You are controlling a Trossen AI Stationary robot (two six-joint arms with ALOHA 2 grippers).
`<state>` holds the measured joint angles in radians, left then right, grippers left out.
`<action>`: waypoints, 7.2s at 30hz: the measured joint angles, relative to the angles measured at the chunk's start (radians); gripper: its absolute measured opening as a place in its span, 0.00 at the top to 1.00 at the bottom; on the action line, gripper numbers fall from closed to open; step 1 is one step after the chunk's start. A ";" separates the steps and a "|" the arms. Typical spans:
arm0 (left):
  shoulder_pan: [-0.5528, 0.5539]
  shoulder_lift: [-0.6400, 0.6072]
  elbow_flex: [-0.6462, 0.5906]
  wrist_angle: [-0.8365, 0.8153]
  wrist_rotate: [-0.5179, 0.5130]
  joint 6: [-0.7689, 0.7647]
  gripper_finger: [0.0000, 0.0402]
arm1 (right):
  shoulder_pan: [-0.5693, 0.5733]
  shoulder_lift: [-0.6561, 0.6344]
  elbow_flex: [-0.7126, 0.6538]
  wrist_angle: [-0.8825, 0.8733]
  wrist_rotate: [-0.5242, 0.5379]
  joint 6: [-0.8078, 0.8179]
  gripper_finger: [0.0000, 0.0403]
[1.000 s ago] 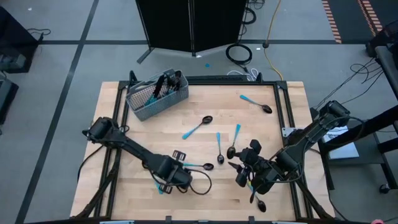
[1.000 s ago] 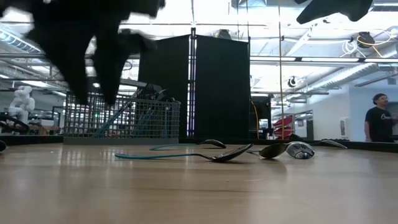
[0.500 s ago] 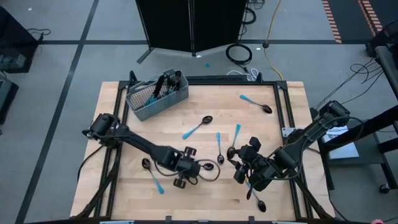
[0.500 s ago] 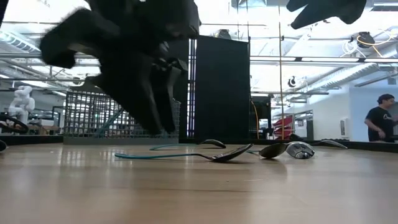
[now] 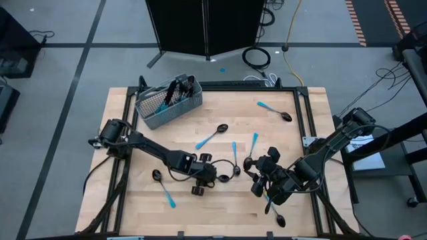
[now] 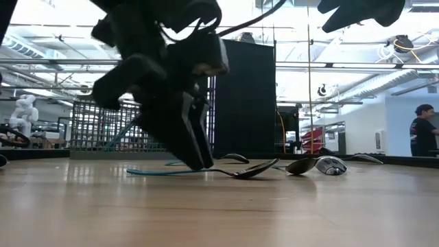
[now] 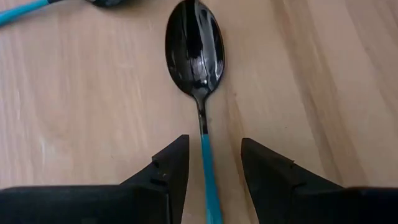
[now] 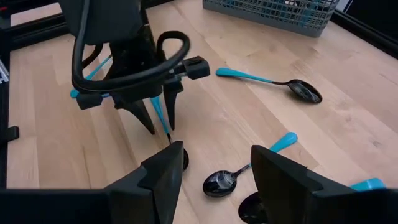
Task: Sort silverware
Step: Put the blue spoon in the dish rack, then put the blue spoon in the silverware rack
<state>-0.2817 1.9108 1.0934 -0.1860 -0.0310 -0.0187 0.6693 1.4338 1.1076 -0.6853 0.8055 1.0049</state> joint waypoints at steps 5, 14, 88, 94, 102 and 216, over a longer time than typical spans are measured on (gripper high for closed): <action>0.004 0.000 -0.044 0.100 -0.005 -0.003 0.64 | 0.000 0.000 0.000 0.000 0.004 -0.002 0.55; 0.011 0.012 -0.088 0.172 0.004 -0.055 0.74 | -0.002 0.000 0.000 0.000 0.032 0.001 0.55; 1.086 -0.223 -0.232 1.164 0.270 -0.052 1.00 | -0.474 0.050 -0.082 -0.075 0.444 -0.316 0.55; 1.093 -0.214 -0.232 1.144 0.267 -0.053 1.00 | -0.473 0.097 -0.082 -0.076 0.395 -0.318 0.55; 1.075 -0.215 -0.245 1.047 0.287 -0.078 1.00 | -0.471 0.101 -0.082 -0.074 0.364 -0.312 0.55; 0.393 -0.430 0.025 -0.216 0.055 0.312 0.79 | -1.128 0.096 -0.171 -0.287 -0.248 -0.706 0.55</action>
<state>0.1108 1.4806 1.1182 -0.4017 0.0238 0.2935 -0.4587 1.5299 0.9363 -0.9721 0.5577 0.2984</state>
